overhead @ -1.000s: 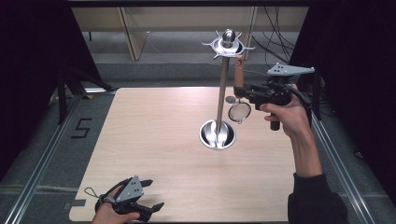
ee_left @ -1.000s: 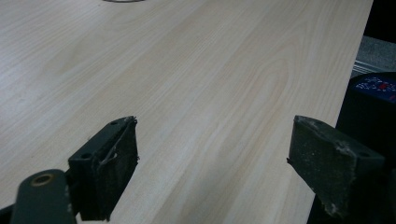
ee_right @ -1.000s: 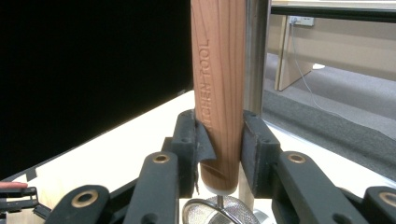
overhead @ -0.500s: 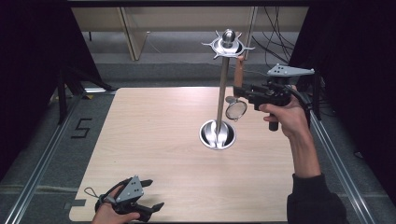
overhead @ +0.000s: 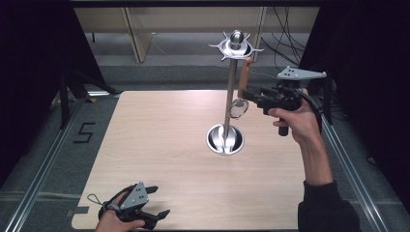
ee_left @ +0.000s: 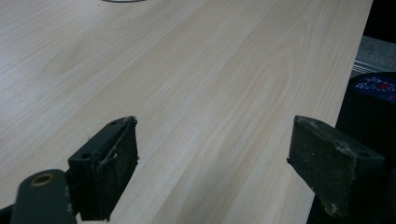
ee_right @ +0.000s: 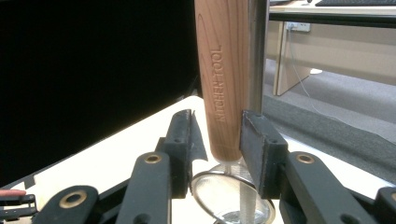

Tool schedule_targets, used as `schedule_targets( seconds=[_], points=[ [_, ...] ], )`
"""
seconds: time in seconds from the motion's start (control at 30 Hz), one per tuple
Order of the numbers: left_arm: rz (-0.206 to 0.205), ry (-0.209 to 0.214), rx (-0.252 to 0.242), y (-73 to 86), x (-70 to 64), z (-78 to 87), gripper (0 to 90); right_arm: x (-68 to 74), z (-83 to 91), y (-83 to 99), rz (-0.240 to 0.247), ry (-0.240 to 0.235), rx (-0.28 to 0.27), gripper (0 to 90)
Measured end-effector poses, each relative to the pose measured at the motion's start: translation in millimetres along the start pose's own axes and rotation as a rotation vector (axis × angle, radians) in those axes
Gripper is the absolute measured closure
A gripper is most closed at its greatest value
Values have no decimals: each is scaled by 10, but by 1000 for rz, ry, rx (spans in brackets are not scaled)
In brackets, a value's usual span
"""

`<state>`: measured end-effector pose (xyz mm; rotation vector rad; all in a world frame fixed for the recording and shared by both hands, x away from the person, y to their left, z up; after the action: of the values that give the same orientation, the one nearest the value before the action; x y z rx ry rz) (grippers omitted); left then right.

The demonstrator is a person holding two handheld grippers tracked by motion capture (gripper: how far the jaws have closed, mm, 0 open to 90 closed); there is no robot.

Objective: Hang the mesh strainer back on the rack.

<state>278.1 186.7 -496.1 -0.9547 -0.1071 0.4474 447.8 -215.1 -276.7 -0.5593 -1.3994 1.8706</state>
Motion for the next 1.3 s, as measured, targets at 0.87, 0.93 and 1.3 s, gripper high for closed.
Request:
schedule_targets(
  seconds=[0.87, 0.93, 1.3],
  points=[
    [3, 6, 8, -1, 0, 4, 152, 49, 132, 62, 27, 57, -7, 461],
    [3, 5, 7, -1, 0, 4, 153, 57, 142, 95, 26, 71, -12, 446],
    [4, 7, 3, 2, -1, 2, 152, 64, 193, 256, 2, 64, -16, 398]
  ],
)
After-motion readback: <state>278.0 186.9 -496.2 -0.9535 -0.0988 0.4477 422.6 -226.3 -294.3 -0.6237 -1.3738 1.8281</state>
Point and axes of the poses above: each handheld gripper's, and its own axes: z roughly backward along the jaws, y roughly out of its underside, x roughly to its left, the point moved 1 cm from there along -z, roughly forward along the jaws, and after that the axes turned 10 degrees about y, right-handed, at the moved point
